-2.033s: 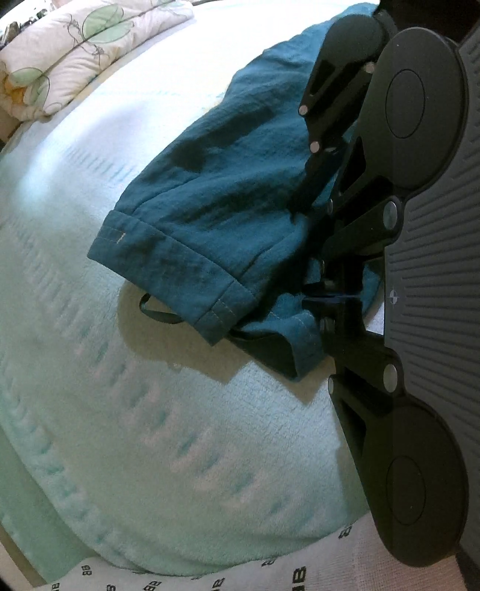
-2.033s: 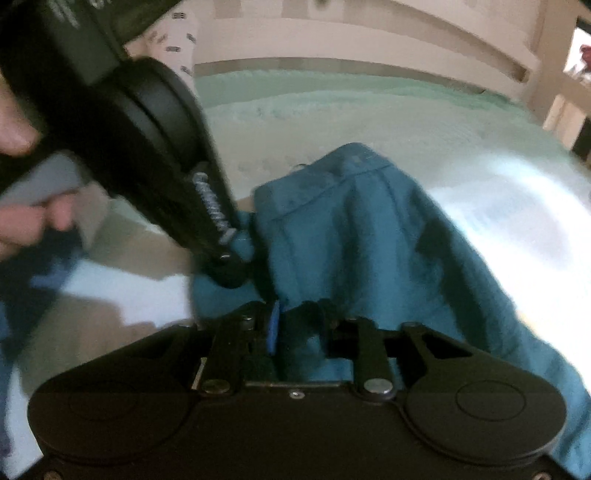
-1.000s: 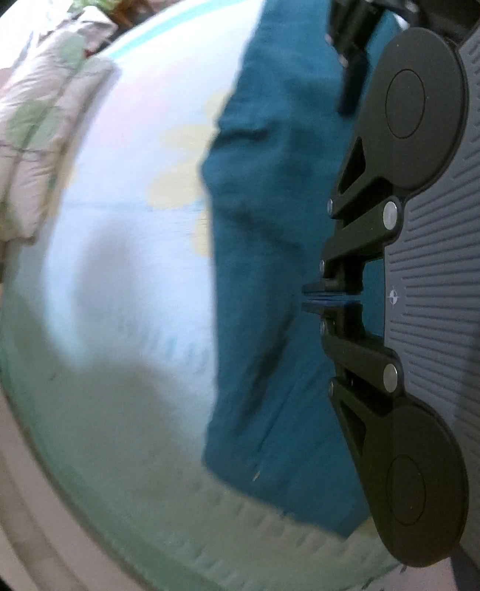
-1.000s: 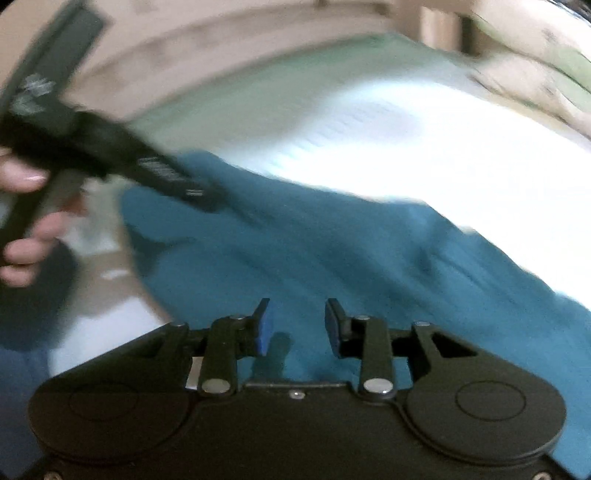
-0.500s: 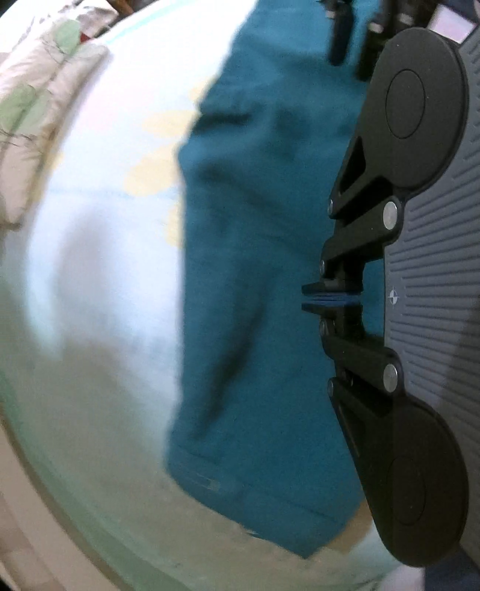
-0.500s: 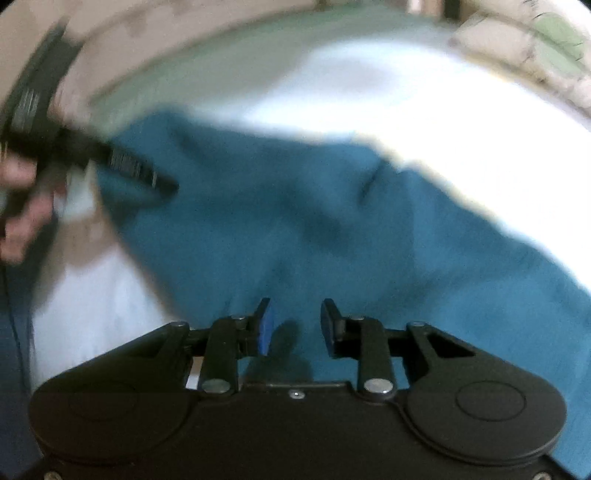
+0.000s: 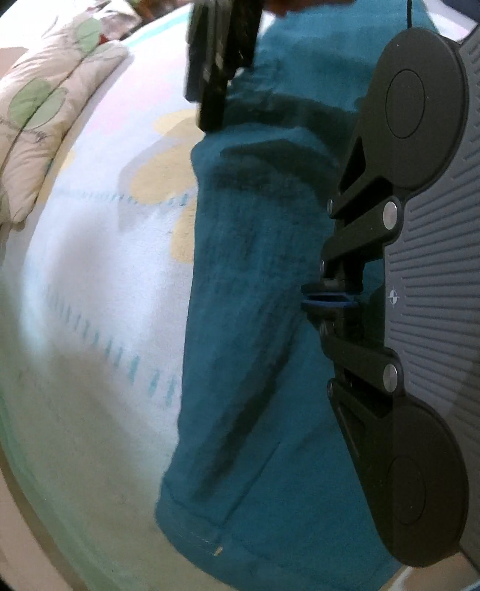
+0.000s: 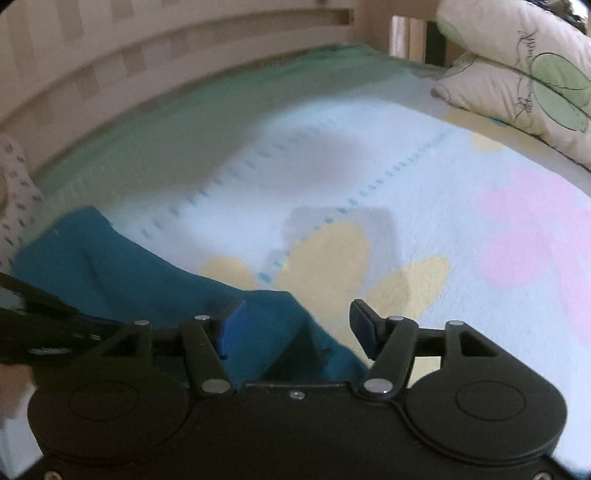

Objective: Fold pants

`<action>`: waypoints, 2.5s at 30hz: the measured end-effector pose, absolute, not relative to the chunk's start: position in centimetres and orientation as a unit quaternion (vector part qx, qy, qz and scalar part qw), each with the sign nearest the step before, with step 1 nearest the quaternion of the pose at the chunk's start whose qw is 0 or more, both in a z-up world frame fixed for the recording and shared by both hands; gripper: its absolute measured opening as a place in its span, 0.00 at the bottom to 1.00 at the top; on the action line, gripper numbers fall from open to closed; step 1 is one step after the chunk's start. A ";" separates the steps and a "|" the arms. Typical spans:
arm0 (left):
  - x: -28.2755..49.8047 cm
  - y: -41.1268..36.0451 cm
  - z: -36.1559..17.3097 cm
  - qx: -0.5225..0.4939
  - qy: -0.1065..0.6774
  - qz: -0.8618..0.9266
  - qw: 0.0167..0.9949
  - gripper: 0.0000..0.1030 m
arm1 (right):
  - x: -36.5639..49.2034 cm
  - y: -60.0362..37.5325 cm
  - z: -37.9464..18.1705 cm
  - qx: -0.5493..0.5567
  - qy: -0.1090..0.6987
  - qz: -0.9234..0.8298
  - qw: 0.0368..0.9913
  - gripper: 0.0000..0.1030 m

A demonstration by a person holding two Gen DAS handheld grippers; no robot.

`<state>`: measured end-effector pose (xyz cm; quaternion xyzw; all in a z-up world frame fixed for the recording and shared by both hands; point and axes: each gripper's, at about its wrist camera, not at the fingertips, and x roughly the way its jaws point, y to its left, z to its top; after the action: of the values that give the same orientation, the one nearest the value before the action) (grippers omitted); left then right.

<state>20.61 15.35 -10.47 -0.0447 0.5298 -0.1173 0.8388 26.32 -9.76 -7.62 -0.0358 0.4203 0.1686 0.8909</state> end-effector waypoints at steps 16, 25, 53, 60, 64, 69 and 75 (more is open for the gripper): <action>20.7 15.0 -10.5 -0.049 0.527 -0.106 0.842 0.02 | 21.6 -8.6 -9.3 -0.068 0.453 0.238 0.856 0.26; 20.9 15.0 -10.7 -0.047 0.526 -0.110 0.842 0.02 | 25.9 -9.6 -9.2 -0.014 0.456 0.236 0.858 0.51; 20.7 15.1 -10.7 -0.049 0.522 -0.113 0.844 0.02 | 28.8 -11.7 -11.3 0.138 0.487 0.290 0.812 0.16; 19.9 15.6 -10.2 0.008 0.499 -0.063 0.864 0.02 | 28.2 -9.8 -10.1 0.054 0.445 0.229 0.864 0.09; 20.3 16.9 -10.2 -0.011 0.512 -0.062 0.857 0.03 | 28.6 -9.5 -10.5 0.049 0.445 0.208 0.870 0.34; 19.9 16.7 -9.0 0.004 0.522 -0.041 0.852 0.02 | 27.1 -13.3 -7.3 0.109 0.419 0.152 0.889 0.41; 16.8 12.8 -7.6 0.008 0.510 -0.101 0.854 0.02 | 21.4 -15.8 -5.0 0.116 0.465 0.129 0.868 0.41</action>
<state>16.80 12.84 -7.64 0.0083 0.5098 -0.1008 0.8543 21.44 -15.85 -5.02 0.1158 0.4647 0.1294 0.8683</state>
